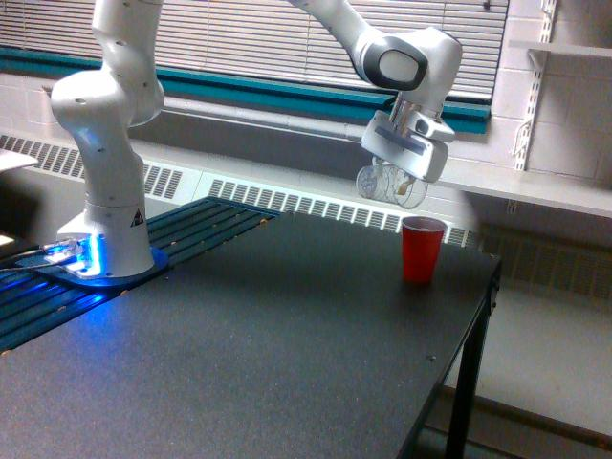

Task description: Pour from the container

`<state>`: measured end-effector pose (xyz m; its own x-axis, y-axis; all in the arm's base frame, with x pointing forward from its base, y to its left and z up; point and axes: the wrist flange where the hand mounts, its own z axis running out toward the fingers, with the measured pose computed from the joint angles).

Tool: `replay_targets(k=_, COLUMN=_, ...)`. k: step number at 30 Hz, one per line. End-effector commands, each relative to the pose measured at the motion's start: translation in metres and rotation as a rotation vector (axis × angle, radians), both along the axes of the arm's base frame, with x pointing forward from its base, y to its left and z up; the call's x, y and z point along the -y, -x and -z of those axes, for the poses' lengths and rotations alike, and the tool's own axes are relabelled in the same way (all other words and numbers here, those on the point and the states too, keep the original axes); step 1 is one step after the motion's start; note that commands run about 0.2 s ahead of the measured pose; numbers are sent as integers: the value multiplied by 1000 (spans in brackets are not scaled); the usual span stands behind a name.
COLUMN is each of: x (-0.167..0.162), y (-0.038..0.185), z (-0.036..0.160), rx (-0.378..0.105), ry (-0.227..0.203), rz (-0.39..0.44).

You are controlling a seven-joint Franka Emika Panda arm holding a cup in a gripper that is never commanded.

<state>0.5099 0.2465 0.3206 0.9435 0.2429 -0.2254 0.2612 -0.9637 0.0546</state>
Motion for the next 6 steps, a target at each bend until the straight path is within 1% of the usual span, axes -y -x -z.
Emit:
replay_targets(k=1, x=-4, y=4, z=-8, rx=13, ry=-15, rz=-9)
replay_targets(k=6, x=-2, y=7, z=-10, rx=20, ry=-23, rz=-12)
